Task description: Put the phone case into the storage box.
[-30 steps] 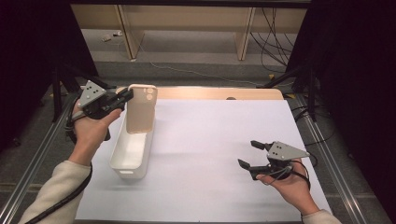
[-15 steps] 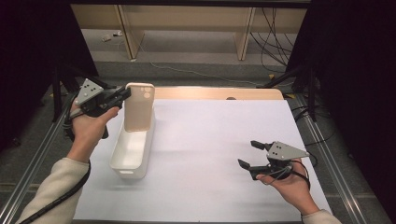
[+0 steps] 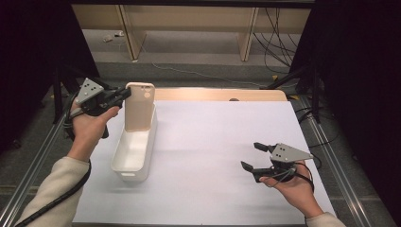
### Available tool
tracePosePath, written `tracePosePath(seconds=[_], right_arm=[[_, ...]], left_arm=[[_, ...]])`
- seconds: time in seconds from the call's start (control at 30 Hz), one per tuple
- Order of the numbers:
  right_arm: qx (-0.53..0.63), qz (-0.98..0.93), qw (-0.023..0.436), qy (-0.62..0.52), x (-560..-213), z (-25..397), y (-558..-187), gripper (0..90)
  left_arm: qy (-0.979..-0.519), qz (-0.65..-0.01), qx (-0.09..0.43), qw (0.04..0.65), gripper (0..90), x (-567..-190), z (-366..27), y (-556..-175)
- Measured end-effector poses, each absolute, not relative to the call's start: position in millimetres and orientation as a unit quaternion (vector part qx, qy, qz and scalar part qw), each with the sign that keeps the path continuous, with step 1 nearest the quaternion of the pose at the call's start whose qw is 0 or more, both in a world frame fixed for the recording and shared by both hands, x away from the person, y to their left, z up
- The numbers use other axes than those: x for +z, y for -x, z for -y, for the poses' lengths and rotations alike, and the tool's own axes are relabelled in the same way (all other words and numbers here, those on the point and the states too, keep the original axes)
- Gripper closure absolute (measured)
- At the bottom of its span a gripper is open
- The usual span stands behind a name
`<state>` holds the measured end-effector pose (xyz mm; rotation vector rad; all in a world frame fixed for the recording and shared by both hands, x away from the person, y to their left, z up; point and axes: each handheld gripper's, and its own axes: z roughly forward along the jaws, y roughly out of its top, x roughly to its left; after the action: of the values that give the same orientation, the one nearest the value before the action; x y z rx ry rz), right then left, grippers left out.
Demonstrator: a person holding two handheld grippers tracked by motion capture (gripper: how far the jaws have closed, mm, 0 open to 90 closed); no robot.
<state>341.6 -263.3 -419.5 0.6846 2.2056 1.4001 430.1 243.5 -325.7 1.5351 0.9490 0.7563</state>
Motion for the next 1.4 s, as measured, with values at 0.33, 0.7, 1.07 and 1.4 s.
tracePosePath(seconds=[0.33, 0.7, 1.07, 1.4], right_arm=[[0.506, -0.797, 0.219, -0.247, -419, 263, -342, 21.8], [0.506, -0.797, 0.218, -0.247, -420, 263, -342, 21.8], [0.507, -0.796, 0.219, -0.248, -420, 264, -342, 21.8], [0.506, -0.797, 0.218, -0.247, -420, 264, -342, 21.9]], left_arm=[[-0.650, -0.404, 0.324, 0.556, 82.2, -327, -246, -436], [-0.650, -0.407, 0.328, 0.552, 82.1, -329, -249, -442], [-0.651, -0.407, 0.333, 0.548, 82.1, -330, -251, -449], [-0.651, -0.407, 0.336, 0.545, 82.1, -330, -251, -454]])
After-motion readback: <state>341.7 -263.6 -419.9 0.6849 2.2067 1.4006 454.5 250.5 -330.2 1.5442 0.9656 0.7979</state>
